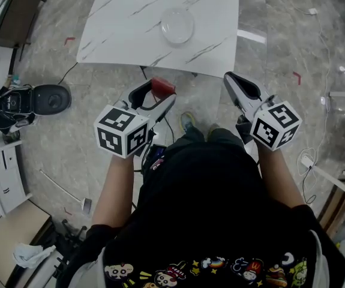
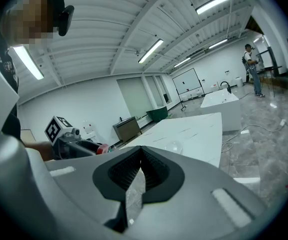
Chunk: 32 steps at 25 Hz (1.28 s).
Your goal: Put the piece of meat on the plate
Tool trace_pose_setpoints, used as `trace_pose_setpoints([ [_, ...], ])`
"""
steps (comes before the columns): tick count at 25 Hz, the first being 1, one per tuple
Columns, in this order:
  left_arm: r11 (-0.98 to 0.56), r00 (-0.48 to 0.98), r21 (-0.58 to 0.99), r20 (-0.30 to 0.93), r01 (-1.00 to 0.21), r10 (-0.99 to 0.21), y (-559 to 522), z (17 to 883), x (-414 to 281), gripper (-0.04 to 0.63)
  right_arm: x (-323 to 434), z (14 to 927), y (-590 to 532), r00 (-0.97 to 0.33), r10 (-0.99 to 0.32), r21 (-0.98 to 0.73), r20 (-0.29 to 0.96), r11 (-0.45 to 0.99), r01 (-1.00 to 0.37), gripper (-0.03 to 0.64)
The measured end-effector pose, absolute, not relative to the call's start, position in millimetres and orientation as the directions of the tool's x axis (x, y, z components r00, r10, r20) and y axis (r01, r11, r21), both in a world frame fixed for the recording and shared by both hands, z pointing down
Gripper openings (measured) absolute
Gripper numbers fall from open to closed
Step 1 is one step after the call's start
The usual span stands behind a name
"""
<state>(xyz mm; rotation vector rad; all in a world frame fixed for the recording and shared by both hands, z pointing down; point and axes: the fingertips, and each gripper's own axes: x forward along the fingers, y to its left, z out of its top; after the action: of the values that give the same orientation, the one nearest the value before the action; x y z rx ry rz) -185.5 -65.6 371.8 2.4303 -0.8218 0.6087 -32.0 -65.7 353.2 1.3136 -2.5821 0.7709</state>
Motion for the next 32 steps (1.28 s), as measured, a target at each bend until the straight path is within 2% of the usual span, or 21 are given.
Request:
trace_pose_setpoints([
  [13, -0.703, 0.734, 0.320, 0.532, -0.635, -0.421, -74, 369, -190, 0.388, -43, 353, -68, -0.598, -0.716, -0.368, 0.360, 0.480, -0.797, 0.026],
  [32, -0.638, 0.666, 0.306, 0.591, -0.707, -0.455, -125, 389, -167, 0.388, -16, 368, -122, -0.654, -0.669, -0.412, 0.354, 0.517, -0.751, 0.026],
])
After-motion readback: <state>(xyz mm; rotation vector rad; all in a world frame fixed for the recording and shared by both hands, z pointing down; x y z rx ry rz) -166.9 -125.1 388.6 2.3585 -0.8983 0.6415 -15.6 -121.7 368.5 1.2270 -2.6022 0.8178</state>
